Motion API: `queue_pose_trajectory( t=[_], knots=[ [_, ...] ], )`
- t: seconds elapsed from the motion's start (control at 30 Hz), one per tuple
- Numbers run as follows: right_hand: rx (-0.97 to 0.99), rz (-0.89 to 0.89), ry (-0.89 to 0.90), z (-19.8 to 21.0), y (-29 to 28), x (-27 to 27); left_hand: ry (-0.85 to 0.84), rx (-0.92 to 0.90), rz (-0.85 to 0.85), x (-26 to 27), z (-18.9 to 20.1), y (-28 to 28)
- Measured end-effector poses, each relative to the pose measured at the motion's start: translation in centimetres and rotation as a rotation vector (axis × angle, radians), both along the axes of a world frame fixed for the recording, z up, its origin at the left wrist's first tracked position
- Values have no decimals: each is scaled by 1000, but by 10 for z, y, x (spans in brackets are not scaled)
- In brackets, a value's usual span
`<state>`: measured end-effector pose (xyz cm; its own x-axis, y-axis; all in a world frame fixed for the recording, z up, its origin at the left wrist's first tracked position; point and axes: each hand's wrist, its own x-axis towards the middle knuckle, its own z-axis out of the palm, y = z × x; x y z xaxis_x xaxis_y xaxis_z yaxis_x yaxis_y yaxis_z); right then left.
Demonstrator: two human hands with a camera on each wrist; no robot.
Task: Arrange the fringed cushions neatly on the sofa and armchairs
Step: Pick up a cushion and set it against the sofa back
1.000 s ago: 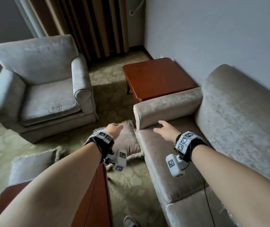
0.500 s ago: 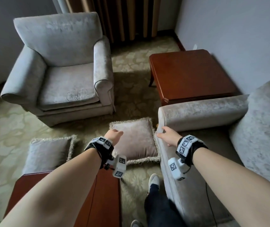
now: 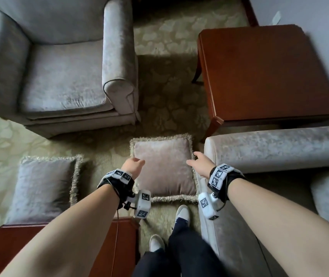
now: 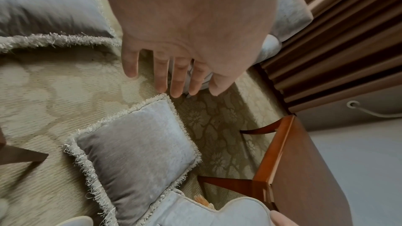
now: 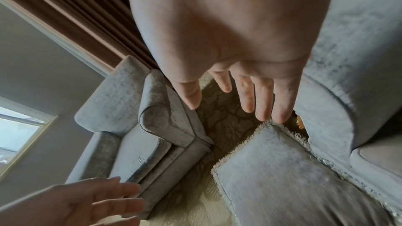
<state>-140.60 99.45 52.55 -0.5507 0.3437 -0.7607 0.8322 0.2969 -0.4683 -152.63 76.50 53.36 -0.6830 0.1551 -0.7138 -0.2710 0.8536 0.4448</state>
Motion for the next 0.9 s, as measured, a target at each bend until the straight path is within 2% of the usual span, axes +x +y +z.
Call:
queue_pose_trajectory(
  t=[0.13, 0.27, 0.43, 0.53, 0.73, 0.9],
  knots=[
    [-38, -24, -50, -52, 2, -23, -56, -26, -25, -22, -50, 10],
    [-84, -87, -103, -148, 9, -27, -107, -43, -60, -41, -108, 17],
    [-21, -140, -158, -207, 5, -35, -129, -54, -97, -57, -200, 21],
    [7, -170, -166, -255, 4, -37, -162, -82, -95, -64, -251, 22],
    [57, -217, -233, -371, 4, -38, -197, -178, -17, -68, -379, 20],
    [113, -258, -265, -448, -2, -45, -196, -190, 83, -69, -464, 5]
  ],
)
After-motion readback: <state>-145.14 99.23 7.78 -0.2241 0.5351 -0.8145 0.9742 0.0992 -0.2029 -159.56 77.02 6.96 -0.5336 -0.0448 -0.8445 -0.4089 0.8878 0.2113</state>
